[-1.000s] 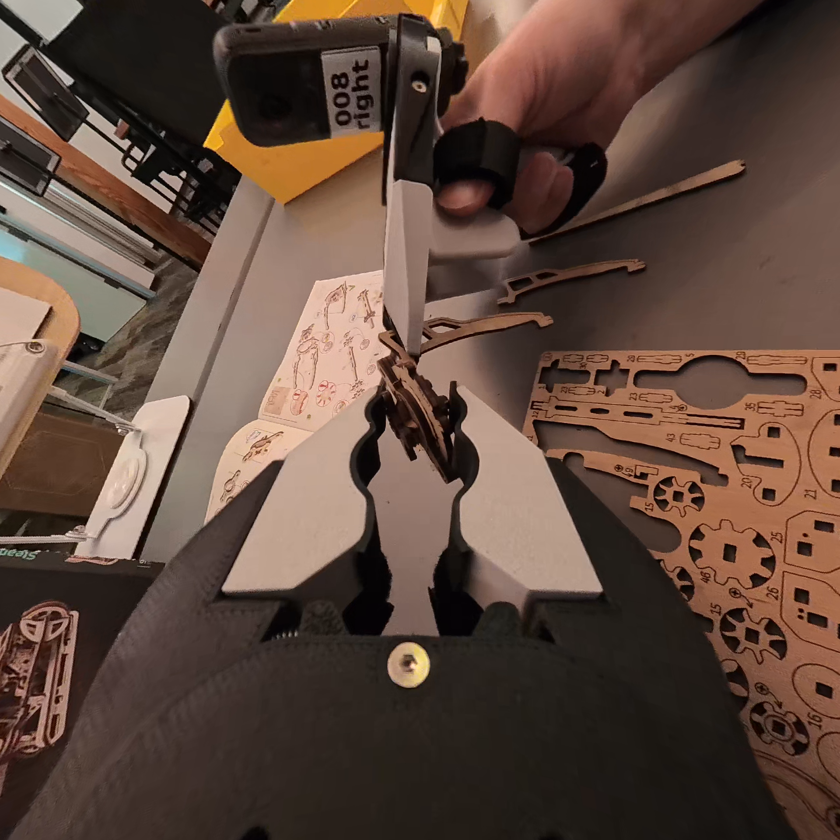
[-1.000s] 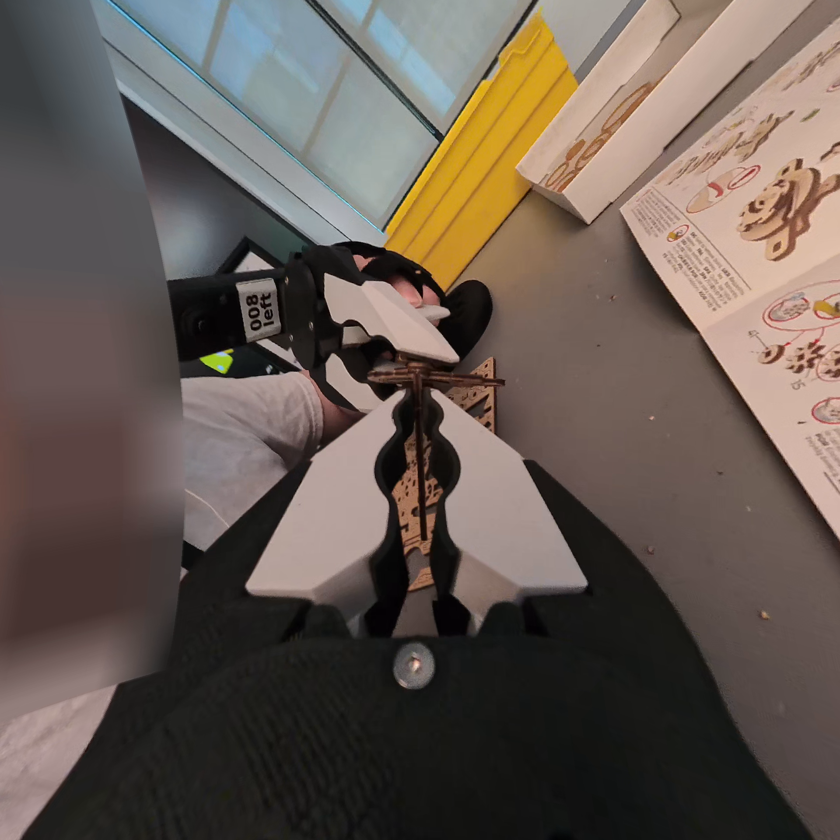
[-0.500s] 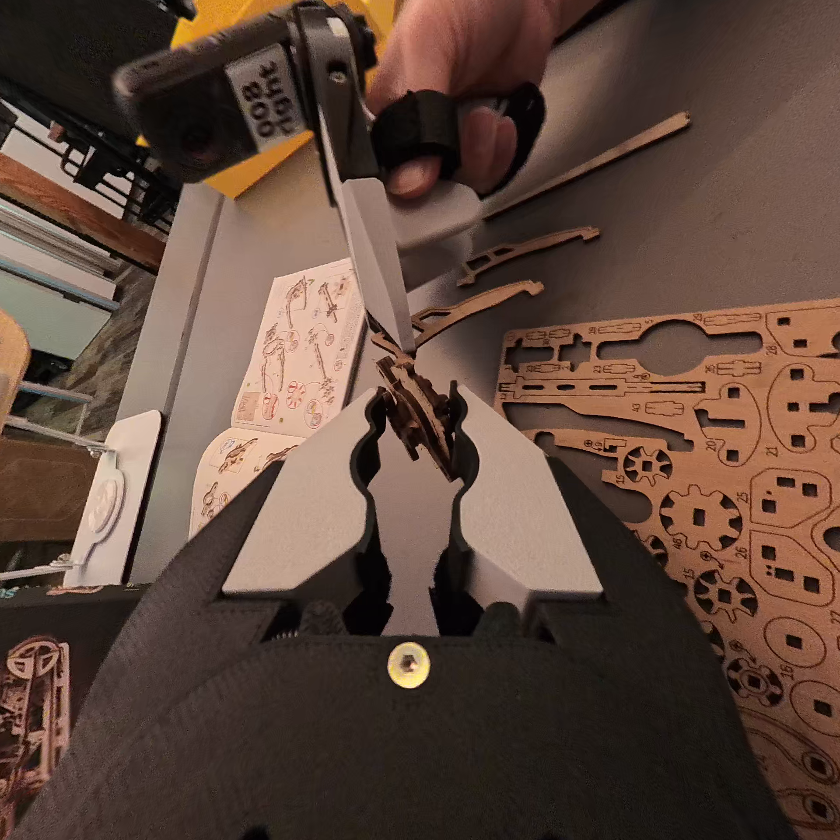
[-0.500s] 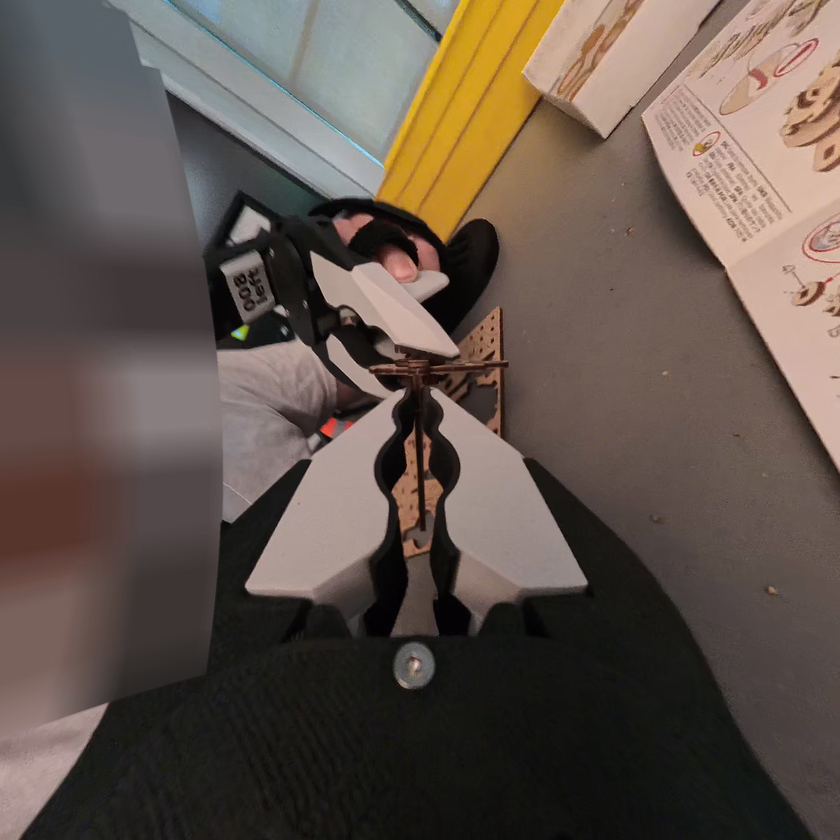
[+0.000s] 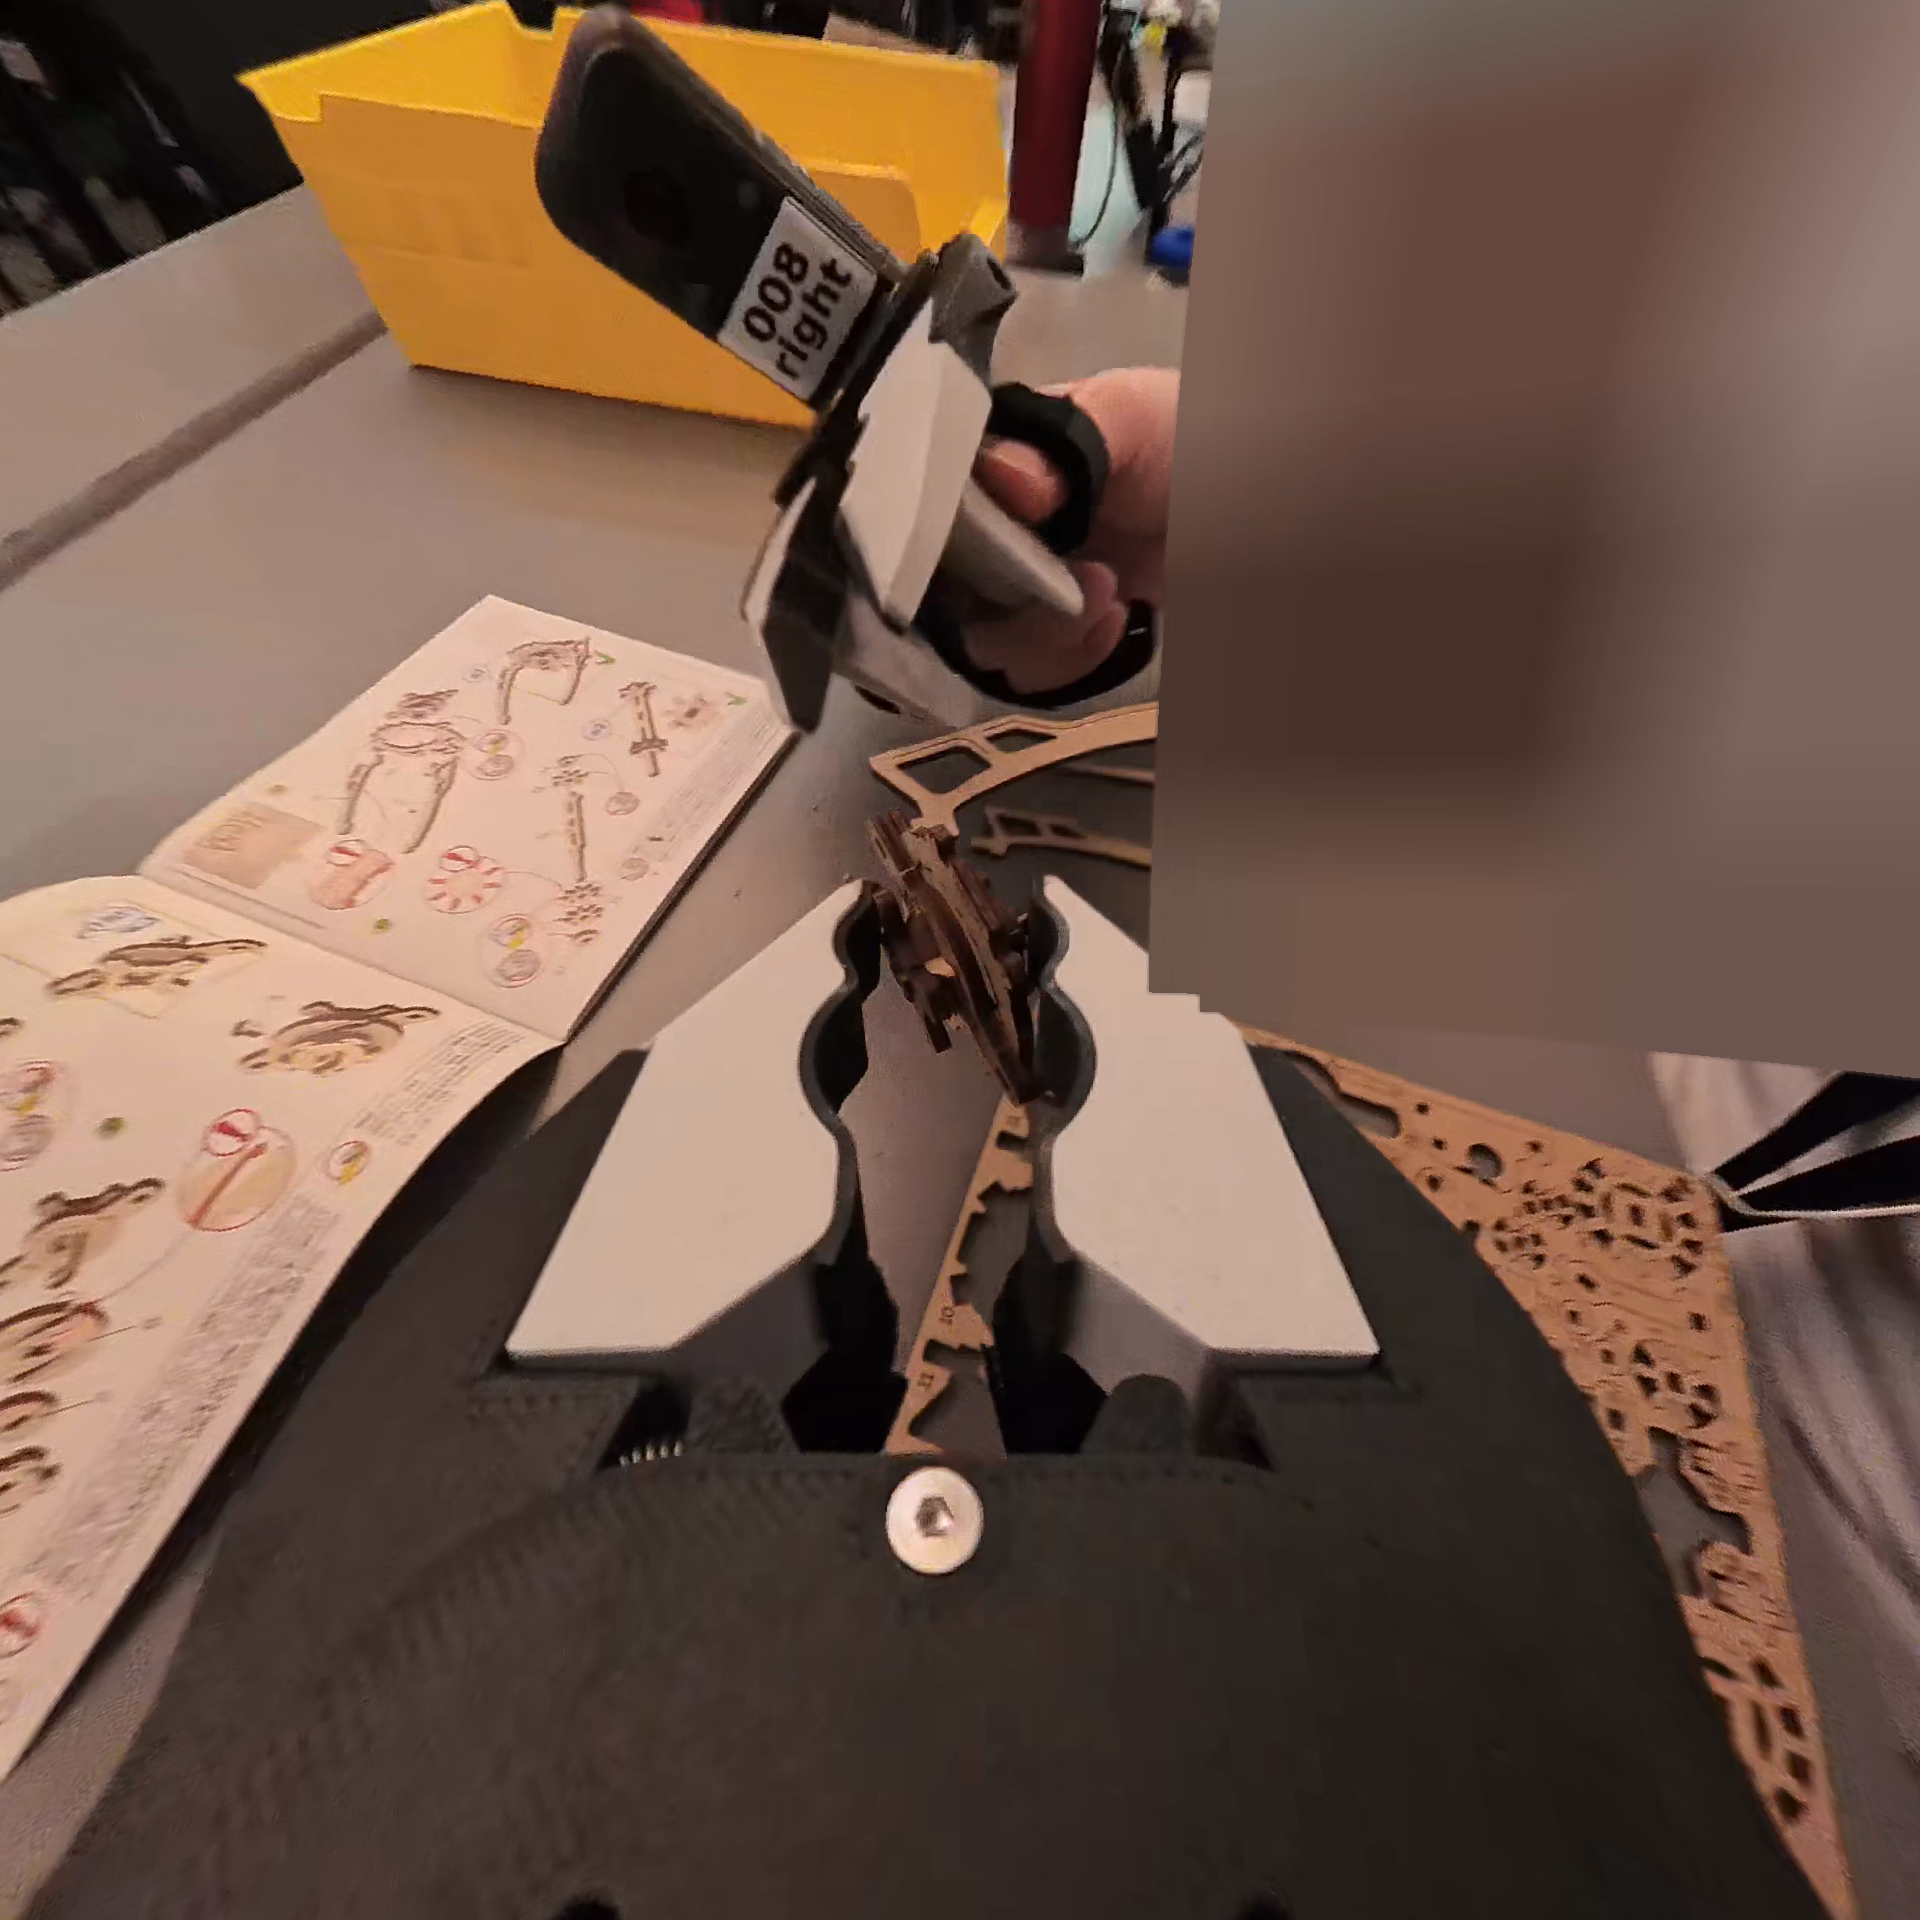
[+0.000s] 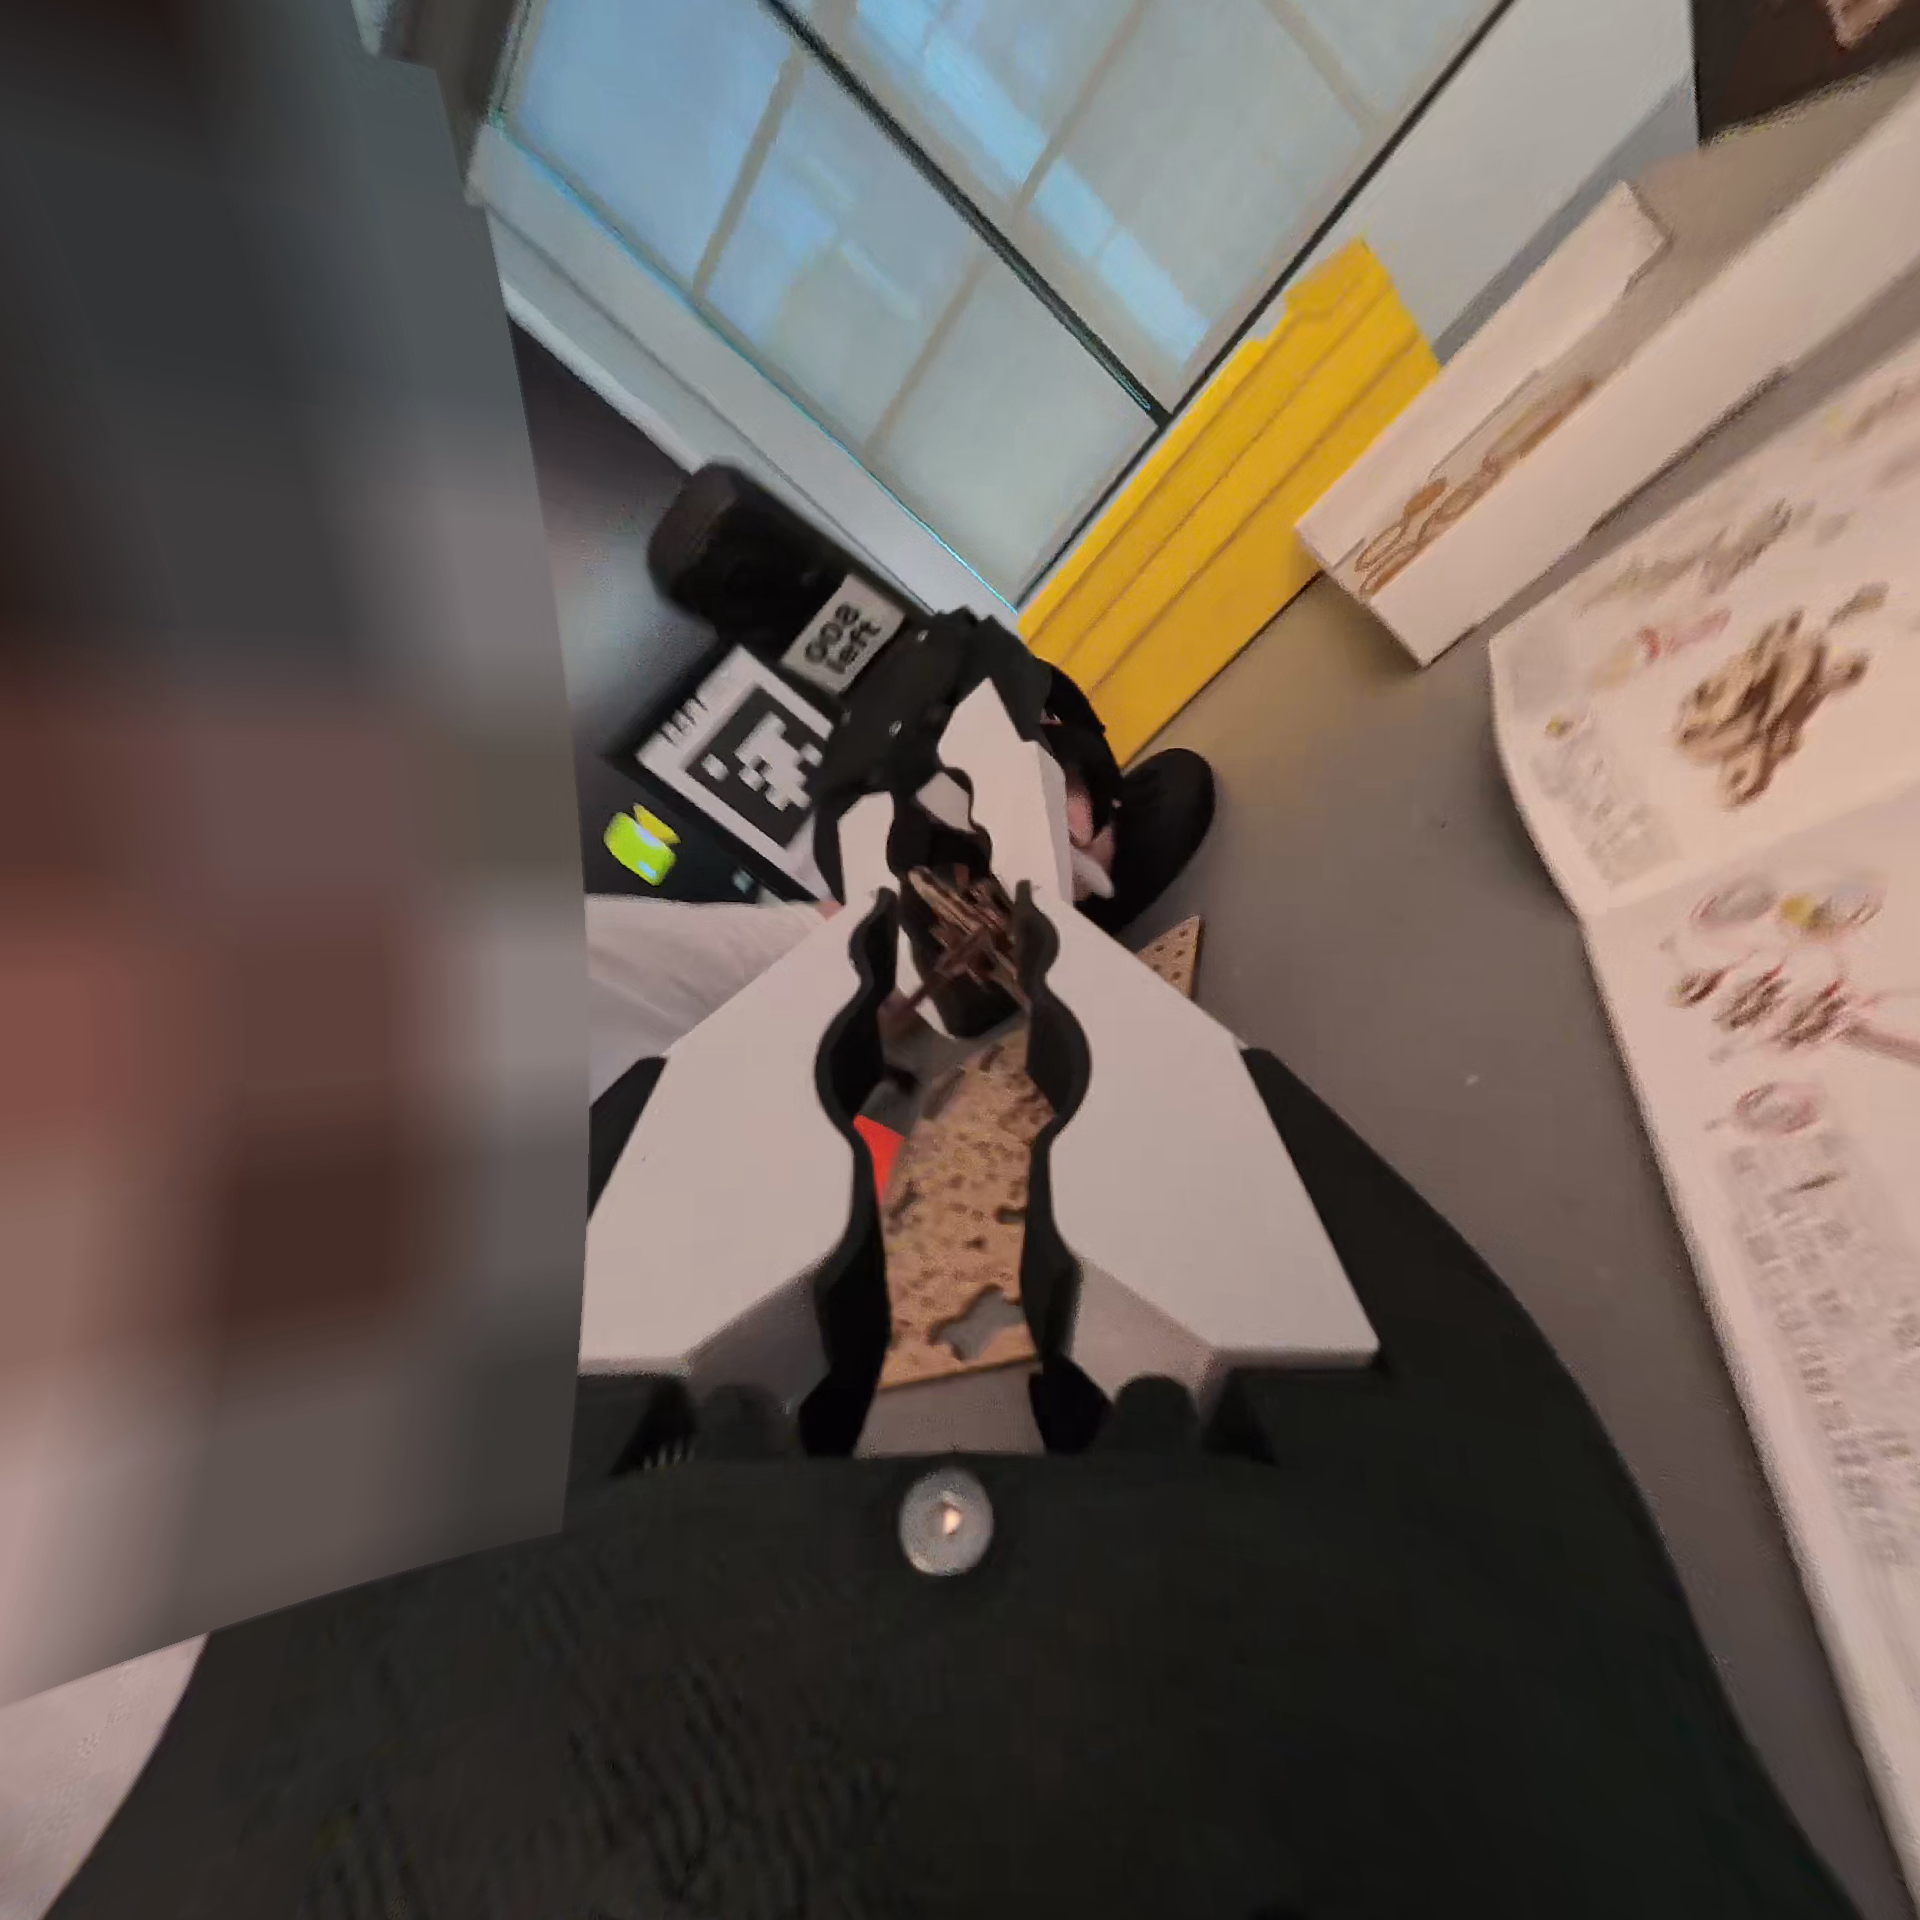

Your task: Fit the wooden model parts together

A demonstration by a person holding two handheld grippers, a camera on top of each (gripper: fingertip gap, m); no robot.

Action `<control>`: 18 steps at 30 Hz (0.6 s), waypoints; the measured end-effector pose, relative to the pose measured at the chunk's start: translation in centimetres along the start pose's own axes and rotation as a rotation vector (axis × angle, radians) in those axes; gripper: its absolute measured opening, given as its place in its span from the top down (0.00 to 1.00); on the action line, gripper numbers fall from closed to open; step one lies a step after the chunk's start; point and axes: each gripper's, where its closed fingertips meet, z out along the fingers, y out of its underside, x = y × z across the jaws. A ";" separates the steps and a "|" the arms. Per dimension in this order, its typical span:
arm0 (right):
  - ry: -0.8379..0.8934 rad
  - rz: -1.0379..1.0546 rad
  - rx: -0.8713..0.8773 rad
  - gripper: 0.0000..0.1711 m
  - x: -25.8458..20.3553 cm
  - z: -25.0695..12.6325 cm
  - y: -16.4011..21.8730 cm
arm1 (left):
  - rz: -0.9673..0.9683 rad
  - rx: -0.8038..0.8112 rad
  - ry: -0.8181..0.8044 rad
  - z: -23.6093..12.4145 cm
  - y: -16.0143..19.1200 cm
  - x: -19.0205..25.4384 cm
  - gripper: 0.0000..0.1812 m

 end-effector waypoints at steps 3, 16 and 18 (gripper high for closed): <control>0.079 -0.290 -0.112 0.88 0.3 -0.4 0.5 | -0.073 0.089 0.115 -0.7 -1.3 0.9 0.86; -0.070 -0.326 0.095 0.81 -3.5 2.0 -0.8 | -0.121 0.395 0.166 -1.9 -5.7 1.5 0.86; -0.052 -0.351 0.086 0.81 -3.6 2.3 -0.5 | -0.126 0.412 0.161 -1.9 -6.0 1.4 0.86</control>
